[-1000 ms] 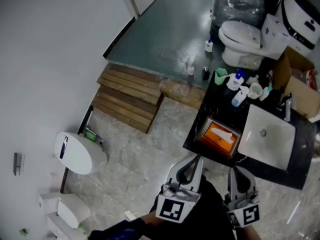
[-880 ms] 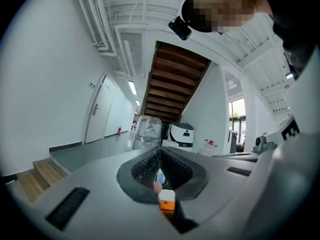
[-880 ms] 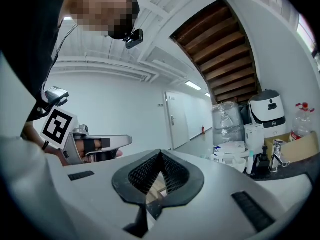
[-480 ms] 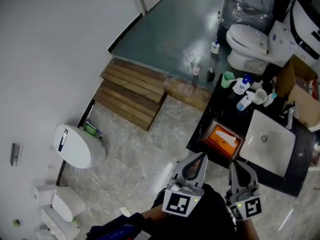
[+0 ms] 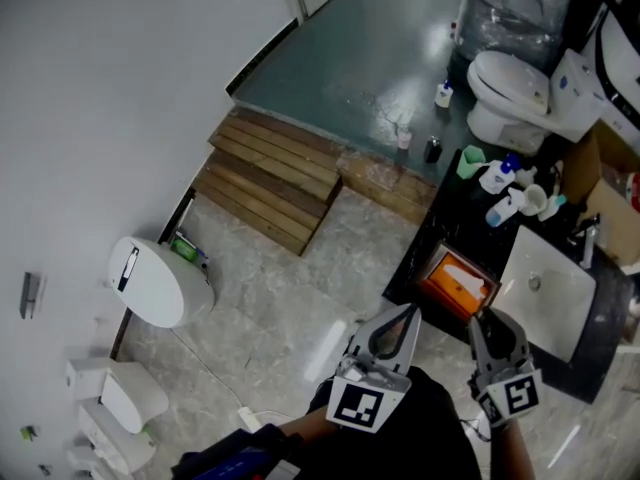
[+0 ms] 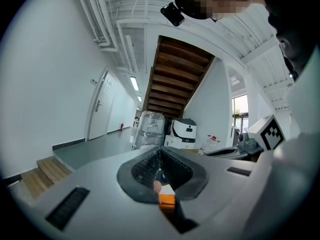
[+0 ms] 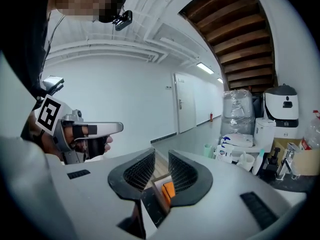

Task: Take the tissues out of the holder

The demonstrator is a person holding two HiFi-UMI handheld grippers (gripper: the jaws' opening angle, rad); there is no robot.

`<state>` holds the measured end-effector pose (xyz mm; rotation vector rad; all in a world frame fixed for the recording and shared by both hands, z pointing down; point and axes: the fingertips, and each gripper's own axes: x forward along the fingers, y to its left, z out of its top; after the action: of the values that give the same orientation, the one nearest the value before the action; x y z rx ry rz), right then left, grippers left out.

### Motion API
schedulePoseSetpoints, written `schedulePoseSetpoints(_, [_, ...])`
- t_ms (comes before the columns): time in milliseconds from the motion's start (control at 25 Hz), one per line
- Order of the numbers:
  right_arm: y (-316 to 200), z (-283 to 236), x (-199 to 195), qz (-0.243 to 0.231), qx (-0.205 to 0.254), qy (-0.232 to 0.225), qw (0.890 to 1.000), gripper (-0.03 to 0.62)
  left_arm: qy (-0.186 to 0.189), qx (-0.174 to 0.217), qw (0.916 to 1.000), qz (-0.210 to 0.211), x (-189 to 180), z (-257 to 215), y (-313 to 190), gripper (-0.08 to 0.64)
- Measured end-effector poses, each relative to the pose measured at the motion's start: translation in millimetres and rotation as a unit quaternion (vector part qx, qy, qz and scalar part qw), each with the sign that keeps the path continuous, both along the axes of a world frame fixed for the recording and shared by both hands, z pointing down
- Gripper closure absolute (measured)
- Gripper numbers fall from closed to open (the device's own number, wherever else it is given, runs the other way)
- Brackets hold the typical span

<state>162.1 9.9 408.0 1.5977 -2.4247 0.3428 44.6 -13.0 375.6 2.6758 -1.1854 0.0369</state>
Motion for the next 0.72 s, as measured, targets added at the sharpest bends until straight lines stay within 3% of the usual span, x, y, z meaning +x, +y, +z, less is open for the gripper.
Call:
schedulePoseSetpoints(440, [-23.0, 16.3, 20.9, 0.005, -0.028, 0.032, 0.999, 0.420, 0.003, 0.016, 0.9998, 0.010, 0.8, -4.5, -9.1, 0.563])
schedulePoseSetpoints(720, [-33.3, 35.2, 22.9, -0.004, -0.058, 0.065, 0.996, 0.376, 0.008, -0.004, 1.0000, 0.000, -3.0, 0.6, -12.8, 0.563])
